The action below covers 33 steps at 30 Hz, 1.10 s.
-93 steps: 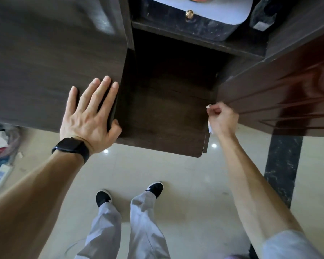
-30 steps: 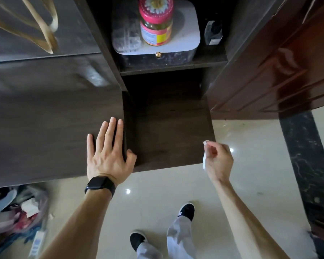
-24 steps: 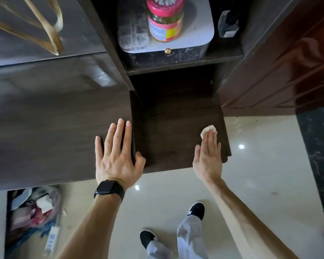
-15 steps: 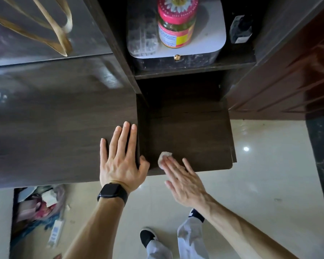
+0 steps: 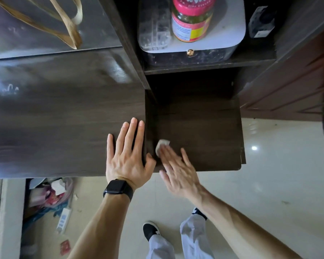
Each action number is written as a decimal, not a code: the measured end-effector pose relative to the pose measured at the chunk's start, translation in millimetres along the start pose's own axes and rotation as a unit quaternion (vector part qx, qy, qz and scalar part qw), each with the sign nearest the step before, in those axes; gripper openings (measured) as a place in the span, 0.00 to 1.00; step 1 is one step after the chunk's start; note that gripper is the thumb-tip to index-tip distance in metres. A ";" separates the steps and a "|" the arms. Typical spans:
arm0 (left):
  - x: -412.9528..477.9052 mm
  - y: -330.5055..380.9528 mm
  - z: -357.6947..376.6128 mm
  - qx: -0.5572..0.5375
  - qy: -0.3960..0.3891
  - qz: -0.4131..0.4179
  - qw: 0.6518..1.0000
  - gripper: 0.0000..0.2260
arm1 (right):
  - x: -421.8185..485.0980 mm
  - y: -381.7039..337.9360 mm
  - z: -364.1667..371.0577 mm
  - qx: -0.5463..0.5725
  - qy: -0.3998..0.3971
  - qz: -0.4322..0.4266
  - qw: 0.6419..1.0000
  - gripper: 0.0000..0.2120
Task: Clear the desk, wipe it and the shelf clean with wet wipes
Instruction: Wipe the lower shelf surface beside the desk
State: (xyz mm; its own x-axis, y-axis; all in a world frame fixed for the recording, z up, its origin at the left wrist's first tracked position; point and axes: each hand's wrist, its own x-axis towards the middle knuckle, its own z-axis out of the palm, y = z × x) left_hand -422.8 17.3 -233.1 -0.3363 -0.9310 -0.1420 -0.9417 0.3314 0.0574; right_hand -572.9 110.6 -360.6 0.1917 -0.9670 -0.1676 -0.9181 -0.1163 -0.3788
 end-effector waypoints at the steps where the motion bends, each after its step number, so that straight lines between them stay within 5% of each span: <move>1: 0.4 -0.1 -0.3 -0.002 0.000 0.000 1.000 0.38 | -16.8 3.0 3.5 -0.004 -0.007 -0.020 1.000 0.32; 4: -0.4 -0.6 -0.9 -0.006 -0.003 -0.003 1.000 0.37 | -51.1 32.4 4.4 -0.030 0.005 -0.012 0.999 0.30; 10: -1.1 -0.9 -0.5 -0.008 -0.008 -0.002 1.000 0.38 | -58.2 91.3 -24.4 -0.079 0.171 0.150 0.971 0.21; 15: -1.0 -0.2 -1.2 -0.004 -0.012 -0.006 1.000 0.38 | -3.0 85.4 -27.3 0.055 0.259 0.226 0.937 0.17; 17: -1.0 0.2 -1.2 -0.001 -0.015 -0.006 1.000 0.38 | 16.1 57.5 -18.8 0.115 0.255 0.225 0.933 0.16; 21: 0.8 1.0 -2.5 0.000 -0.017 -0.006 1.000 0.38 | -5.6 7.4 -6.2 0.143 0.152 0.093 0.973 0.16; 27: 0.8 0.0 -2.7 -0.010 -0.009 -0.007 1.000 0.38 | 5.2 87.7 -52.2 0.104 0.240 0.246 0.933 0.14; 33: 1.0 1.2 -1.8 -0.004 -0.007 -0.011 1.000 0.38 | 133.4 78.2 -55.7 0.125 0.251 0.178 0.943 0.12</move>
State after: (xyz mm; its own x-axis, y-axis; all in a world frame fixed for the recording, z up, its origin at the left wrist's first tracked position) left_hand -424.3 16.5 -231.4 -0.3162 -0.9355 -0.1578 -0.9487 0.3103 0.0613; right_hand -638.4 -40.2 -361.9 -0.3590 -0.9277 0.1028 -0.7704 0.2323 -0.5937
